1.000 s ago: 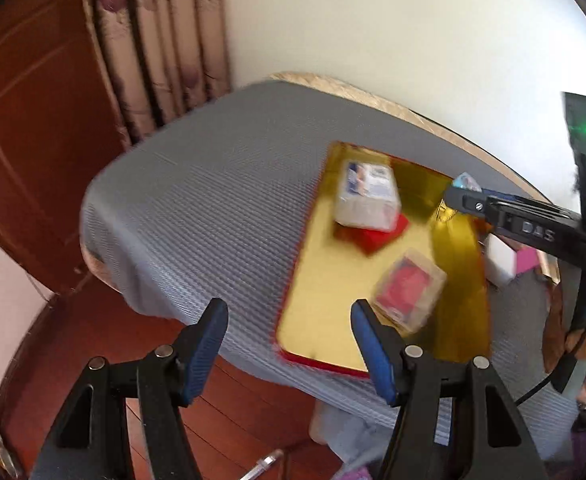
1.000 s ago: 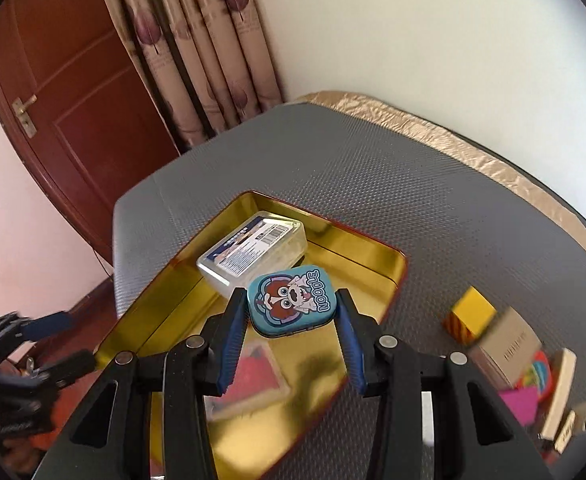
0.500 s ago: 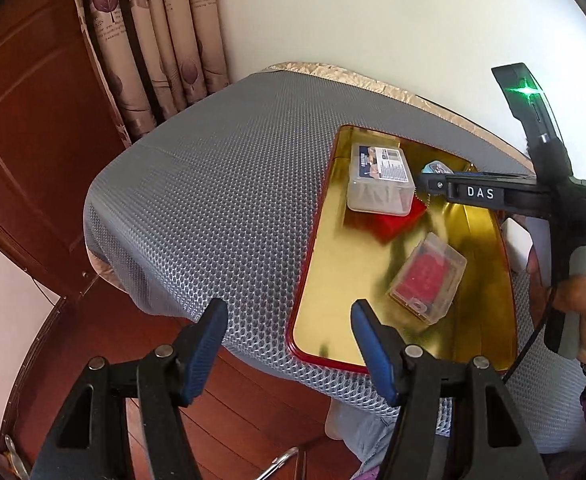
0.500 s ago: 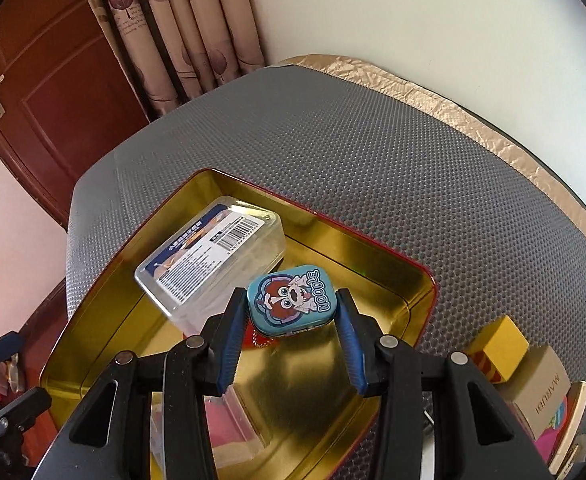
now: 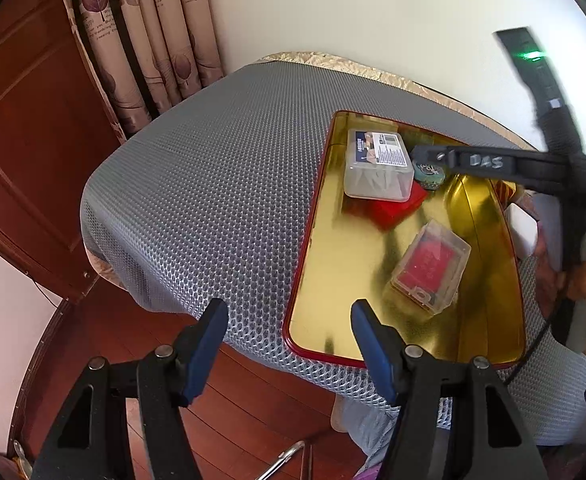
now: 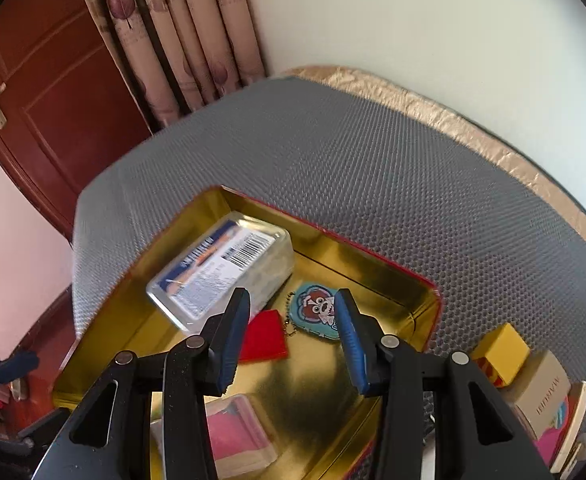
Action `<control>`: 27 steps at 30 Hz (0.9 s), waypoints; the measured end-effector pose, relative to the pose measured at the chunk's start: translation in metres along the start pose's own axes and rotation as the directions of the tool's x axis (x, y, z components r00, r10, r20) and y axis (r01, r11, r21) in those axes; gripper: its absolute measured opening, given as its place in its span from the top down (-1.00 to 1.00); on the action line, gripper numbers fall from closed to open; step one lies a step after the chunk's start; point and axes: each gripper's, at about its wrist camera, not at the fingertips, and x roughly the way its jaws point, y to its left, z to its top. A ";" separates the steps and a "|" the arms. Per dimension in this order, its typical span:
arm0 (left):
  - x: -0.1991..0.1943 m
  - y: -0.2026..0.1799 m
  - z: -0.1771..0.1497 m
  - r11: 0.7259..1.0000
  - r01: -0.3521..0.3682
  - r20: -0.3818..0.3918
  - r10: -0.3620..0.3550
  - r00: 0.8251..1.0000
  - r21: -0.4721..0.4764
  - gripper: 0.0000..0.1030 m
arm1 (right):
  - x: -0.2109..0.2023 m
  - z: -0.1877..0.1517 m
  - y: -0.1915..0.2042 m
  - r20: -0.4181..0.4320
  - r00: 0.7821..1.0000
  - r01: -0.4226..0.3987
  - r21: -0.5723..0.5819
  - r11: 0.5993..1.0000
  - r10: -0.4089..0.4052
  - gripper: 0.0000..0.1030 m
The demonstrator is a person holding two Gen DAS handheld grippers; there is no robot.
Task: Organize rigid objects
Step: 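Lower the blue tin into the tin beside the clear box and open the right tool, then reach the left tool to the white charger and grasp it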
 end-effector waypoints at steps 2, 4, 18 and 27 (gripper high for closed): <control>0.001 -0.001 0.000 1.000 -0.001 -0.004 0.001 1.000 0.005 -0.27 | -0.017 -0.005 0.001 0.043 0.999 -0.008 0.022 1.000 0.008 0.13; 0.002 -0.003 -0.001 1.000 -0.002 -0.008 0.002 1.000 0.006 -0.27 | -0.039 -0.017 0.000 0.092 0.996 -0.002 0.046 0.999 -0.002 -0.10; -0.019 -0.027 -0.012 0.995 -0.044 0.065 0.038 0.997 0.095 -0.27 | -0.171 -0.202 -0.147 0.022 0.816 0.532 0.362 0.766 -0.577 -0.75; -0.050 -0.106 -0.008 0.946 0.136 0.053 -0.158 0.986 0.295 -0.27 | -0.199 -0.264 -0.224 -0.105 0.725 0.636 0.481 0.604 -0.680 -0.89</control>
